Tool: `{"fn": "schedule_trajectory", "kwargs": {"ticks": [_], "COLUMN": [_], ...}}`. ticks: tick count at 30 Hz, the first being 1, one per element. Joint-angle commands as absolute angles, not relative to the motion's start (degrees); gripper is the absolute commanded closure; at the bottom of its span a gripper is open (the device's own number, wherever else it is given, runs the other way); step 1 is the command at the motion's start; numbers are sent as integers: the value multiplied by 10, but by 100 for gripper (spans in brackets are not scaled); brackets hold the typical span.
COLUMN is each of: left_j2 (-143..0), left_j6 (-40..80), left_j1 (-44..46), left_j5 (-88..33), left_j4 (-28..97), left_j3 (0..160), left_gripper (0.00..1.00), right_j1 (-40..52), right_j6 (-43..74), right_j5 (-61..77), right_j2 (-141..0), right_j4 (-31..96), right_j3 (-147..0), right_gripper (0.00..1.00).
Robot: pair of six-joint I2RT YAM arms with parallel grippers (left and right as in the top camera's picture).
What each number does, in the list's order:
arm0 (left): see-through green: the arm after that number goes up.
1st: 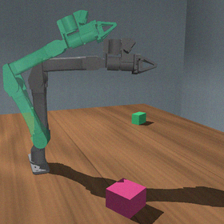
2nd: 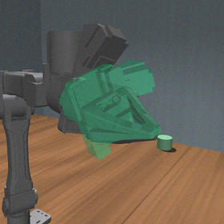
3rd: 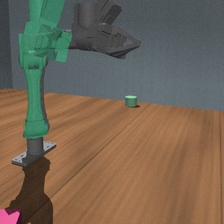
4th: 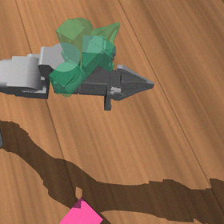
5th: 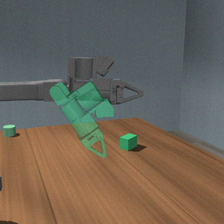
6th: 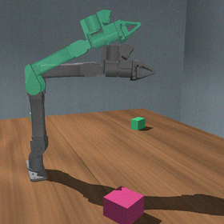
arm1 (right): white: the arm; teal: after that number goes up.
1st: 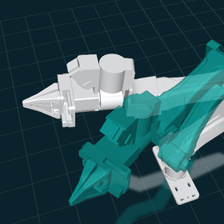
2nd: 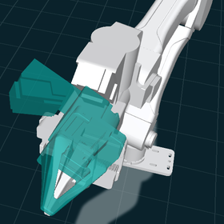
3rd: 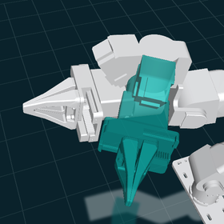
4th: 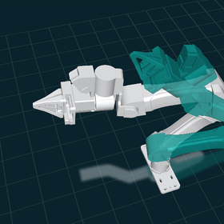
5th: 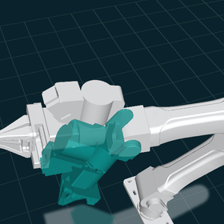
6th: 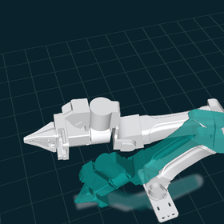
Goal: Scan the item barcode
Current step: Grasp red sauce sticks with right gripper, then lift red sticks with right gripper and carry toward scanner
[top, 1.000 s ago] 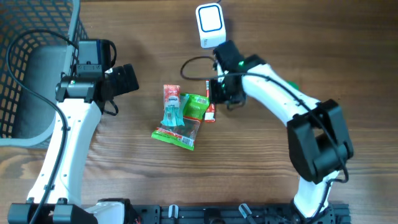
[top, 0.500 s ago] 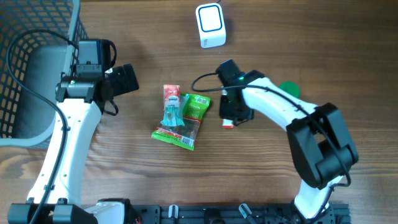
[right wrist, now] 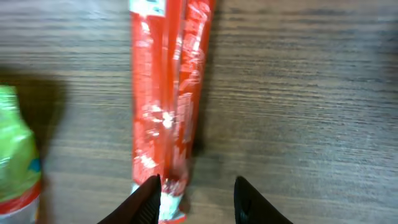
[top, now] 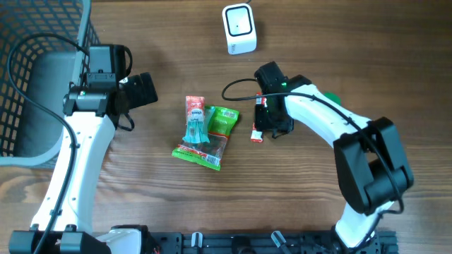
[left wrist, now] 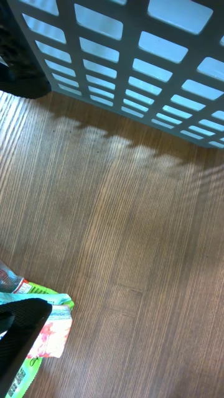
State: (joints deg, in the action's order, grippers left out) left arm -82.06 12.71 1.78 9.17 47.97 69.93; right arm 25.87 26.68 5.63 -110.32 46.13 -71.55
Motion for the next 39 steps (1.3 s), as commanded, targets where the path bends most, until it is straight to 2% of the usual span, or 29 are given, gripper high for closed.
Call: {"fn": "schedule_trajectory", "kwargs": {"ticks": [1,3,7,10,14,16,18,19,22,24,27,28,29,31,38,39], "left_j2": [-819,-819,-819,-819,-819,-819,-819,-819,-819,-819,-819,-819,-819,-819,-819,-819], "left_j6": [122,122,122,122,122,122,122,122,122,122,122,122,122,122,122,122], "left_j1": [15,15,15,15,15,15,15,15,15,15,15,15,15,15,15,15], "left_j5": [95,95,95,95,95,95,95,95,95,95,95,95,95,95,95,95], "left_j4": [478,478,478,478,478,478,478,478,478,478,478,478,478,478,478,478], "left_j3": [703,703,703,703,703,703,703,703,703,703,703,703,703,703,703,703], "left_gripper": [0,0,0,0,0,0,0,0,0,0,0,0,0,0,0,0], "right_j1": [260,260,260,261,261,261,261,259,237,220,222,225,226,224,204,204], "right_j6": [256,292,353,416,441,441,426,407,351,318,331,332,332,313,194,195], "right_j5": [81,117,91,68,67,67,62,60,58,96,101,87,74,57,58,58], "right_j2": [-1056,-1058,-1062,-1064,-1064,-1064,-1064,-1064,-1064,-1064,-1064,-1064,-1064,-1064,-958,-961], "right_j4": [462,458,412,391,356,341,344,346,363,364,367,362,355,355,369,376], "right_j3": [-730,-722,-695,-660,-626,-614,-612,-612,-612,-612,-610,-602,-592,-582,-594,-592], "right_gripper": [61,63,68,68,68,69,79,81,78,71,73,79,92,96,96,67]}}
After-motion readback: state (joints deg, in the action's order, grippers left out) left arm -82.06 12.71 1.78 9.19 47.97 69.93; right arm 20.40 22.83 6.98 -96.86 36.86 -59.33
